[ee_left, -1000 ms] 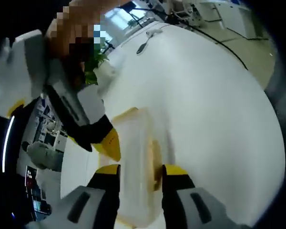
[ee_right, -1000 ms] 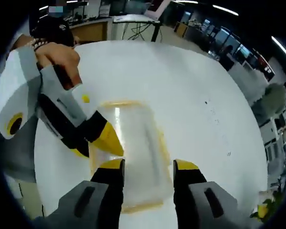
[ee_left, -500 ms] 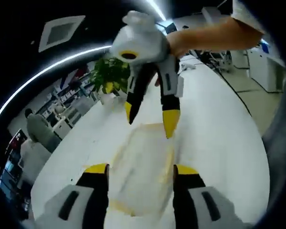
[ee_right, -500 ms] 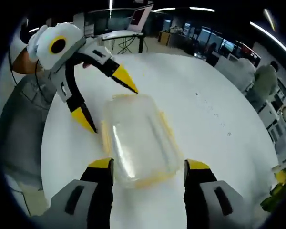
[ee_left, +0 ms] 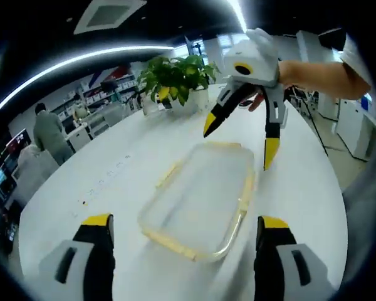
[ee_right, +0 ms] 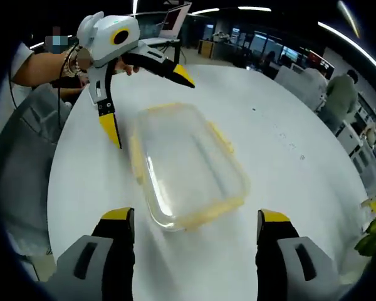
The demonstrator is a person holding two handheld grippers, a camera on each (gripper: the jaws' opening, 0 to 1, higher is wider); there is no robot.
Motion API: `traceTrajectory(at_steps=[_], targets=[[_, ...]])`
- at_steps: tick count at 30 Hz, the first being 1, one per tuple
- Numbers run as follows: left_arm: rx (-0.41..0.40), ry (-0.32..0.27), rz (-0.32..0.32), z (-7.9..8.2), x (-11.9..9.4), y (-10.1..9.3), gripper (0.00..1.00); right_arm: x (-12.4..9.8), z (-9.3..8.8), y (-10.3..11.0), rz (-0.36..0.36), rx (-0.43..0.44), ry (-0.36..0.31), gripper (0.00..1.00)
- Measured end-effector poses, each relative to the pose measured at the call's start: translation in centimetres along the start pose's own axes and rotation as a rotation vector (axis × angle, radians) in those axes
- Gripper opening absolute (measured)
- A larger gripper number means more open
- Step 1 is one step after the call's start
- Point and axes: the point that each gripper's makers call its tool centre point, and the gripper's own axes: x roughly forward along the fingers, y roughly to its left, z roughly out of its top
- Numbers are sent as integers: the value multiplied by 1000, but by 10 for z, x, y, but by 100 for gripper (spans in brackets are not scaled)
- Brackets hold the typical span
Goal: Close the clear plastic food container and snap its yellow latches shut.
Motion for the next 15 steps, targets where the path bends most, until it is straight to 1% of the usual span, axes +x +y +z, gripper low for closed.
traceTrajectory(at_steps=[1,3,5,6,7,9,10,11,12,13,15], targets=[[10,23,8,-4,2,3,88,2,-1,-1,-5,6,0,76],[20,35,9,-7,7,3,85,5,0,1,-6,19,-5,74],[8,42,-7,-9,9,1,83,8,2,3,-10,31,-21,74],[-44,35,-22,-9,11,-2,83,11,2,3,-12,41,-27,74],[-55,16,-25,-7,12,-2,83,13,1,3,-14,47,-26,75],[-90,4,-16,-7,14,0,82,16,-1,3,-18,49,-18,74],[-113,14,-27,-8,15,-2,82,17,-1,5,-13,56,-16,72],[-157,20,-46,-9,17,-6,81,18,0,8,1,67,-20,69],[-166,13,-49,-7,17,-6,79,20,4,11,9,69,-37,68],[-159,3,-23,-6,18,-2,79,23,2,9,-8,73,-20,68],[-162,2,-24,-6,18,-3,79,23,-1,5,-34,58,-3,64]])
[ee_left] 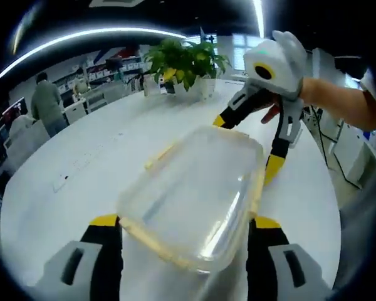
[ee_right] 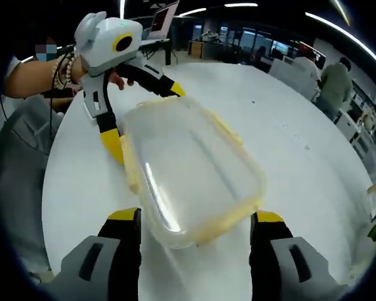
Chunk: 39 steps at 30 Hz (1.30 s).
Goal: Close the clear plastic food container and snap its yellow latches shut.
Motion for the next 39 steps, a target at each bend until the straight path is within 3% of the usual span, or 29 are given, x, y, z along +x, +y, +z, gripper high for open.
traceTrajectory(at_steps=[3,13,16,21,31,39], targets=[[-2,4,2,0,0,0,78,3,-9,4,29,44,31,54],[18,17,19,-5,-2,12,78,13,2,1,-15,74,-1,55],[51,33,34,-10,-5,24,74,22,11,-2,-24,72,-24,55],[34,46,53,-18,-12,45,74,40,28,-3,-16,95,-61,55],[31,69,127,-36,-27,106,74,78,79,-14,-9,83,-120,52],[43,77,146,-40,-29,130,74,95,96,-21,-7,83,-140,53]])
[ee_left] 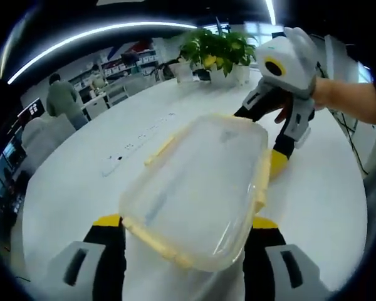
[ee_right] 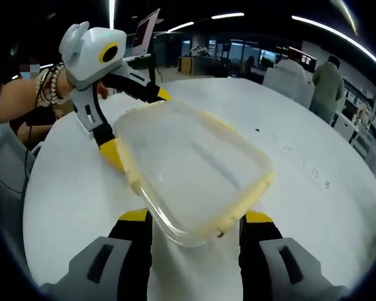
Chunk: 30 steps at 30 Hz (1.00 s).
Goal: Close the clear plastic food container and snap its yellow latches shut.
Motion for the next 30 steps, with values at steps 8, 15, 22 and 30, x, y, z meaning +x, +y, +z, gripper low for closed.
traceTrajectory(at_steps=[8,15,22,30], targets=[[8,-7,-6,1,0,1,74,1,3,0,-7,30,-9,53],[26,7,-18,0,1,4,74,0,6,2,-18,54,-21,54],[33,20,-19,-1,1,3,74,-4,7,3,-22,75,-29,53],[40,21,-17,-3,-2,5,74,-8,8,5,-11,70,-41,49]])
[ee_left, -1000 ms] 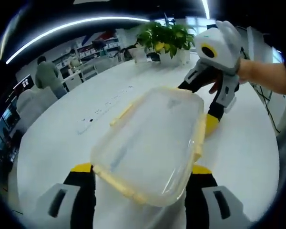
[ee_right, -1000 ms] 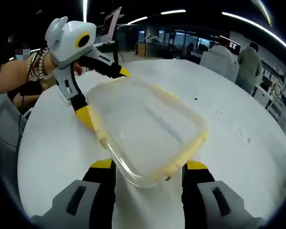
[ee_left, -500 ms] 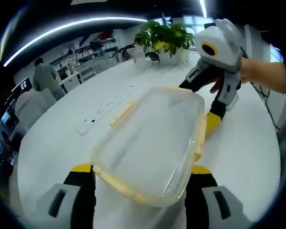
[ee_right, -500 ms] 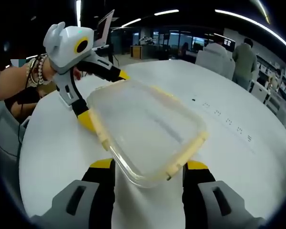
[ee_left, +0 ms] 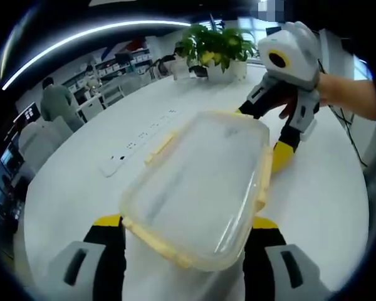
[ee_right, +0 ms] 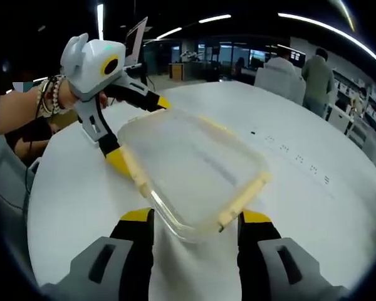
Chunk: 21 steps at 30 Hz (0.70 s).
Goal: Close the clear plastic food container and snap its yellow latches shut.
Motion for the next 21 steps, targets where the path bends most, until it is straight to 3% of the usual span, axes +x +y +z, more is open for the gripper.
traceTrajectory(at_steps=[3,6,10,12,15,17,21], targets=[[-4,-5,40,-1,-7,3,71,-5,6,-1,-11,42,-35,50],[-75,-88,85,7,-17,5,71,-11,9,1,-12,83,-71,55],[-216,-190,83,15,-31,0,88,-23,6,3,-51,81,-75,61],[-283,-266,57,20,-43,-10,95,-28,10,6,-59,92,-109,68],[-318,-279,44,15,-55,-20,99,-37,20,15,-57,110,-170,78],[-332,-294,46,13,-62,-25,99,-43,22,22,-49,110,-179,79],[-358,-312,39,12,-78,-35,99,-54,27,33,-87,77,-195,93]])
